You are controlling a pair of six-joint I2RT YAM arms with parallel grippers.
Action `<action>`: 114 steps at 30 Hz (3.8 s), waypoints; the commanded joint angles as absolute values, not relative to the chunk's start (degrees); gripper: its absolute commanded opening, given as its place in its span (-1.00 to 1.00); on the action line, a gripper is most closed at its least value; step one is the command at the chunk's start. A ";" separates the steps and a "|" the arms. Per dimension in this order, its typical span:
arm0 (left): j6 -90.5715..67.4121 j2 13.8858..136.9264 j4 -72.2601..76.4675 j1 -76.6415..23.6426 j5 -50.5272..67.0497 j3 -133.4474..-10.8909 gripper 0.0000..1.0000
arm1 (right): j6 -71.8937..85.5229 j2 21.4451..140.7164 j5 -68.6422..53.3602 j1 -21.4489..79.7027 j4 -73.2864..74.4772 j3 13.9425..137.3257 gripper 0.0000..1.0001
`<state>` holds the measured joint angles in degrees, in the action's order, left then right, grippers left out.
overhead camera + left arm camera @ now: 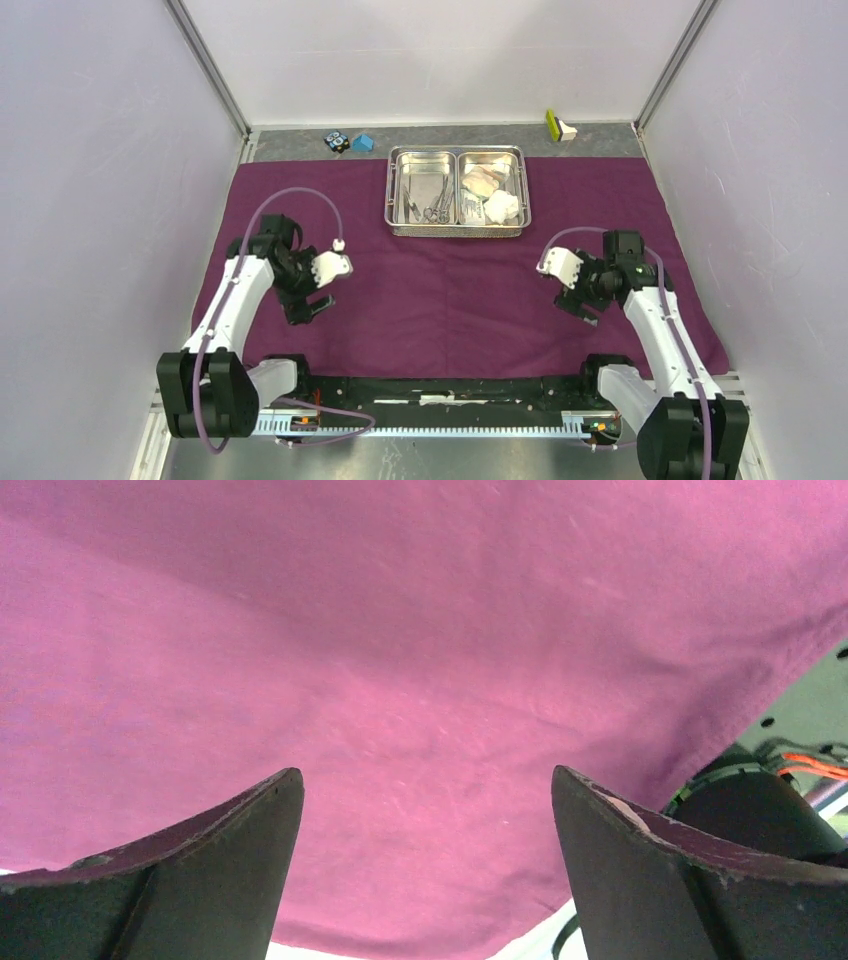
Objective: Open and lay out the surgical kit
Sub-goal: Smooth out the surgical kit at the center of the board.
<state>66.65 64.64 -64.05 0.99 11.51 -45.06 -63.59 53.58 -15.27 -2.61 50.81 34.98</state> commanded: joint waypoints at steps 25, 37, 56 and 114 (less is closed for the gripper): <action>60.08 78.03 -41.70 0.77 14.50 -43.49 1.00 | -32.63 83.91 -10.20 -0.80 13.09 53.07 0.69; 62.63 74.75 -41.62 0.87 7.39 -36.10 1.00 | -41.63 76.94 -5.29 -2.28 19.32 42.40 0.69; 63.08 70.05 -42.93 0.88 3.18 -31.20 1.00 | -61.28 56.61 -3.25 -16.32 40.45 27.45 0.69; 12.41 91.49 -24.67 3.78 17.24 -76.23 1.00 | -31.89 83.57 -13.69 9.23 10.36 62.04 0.82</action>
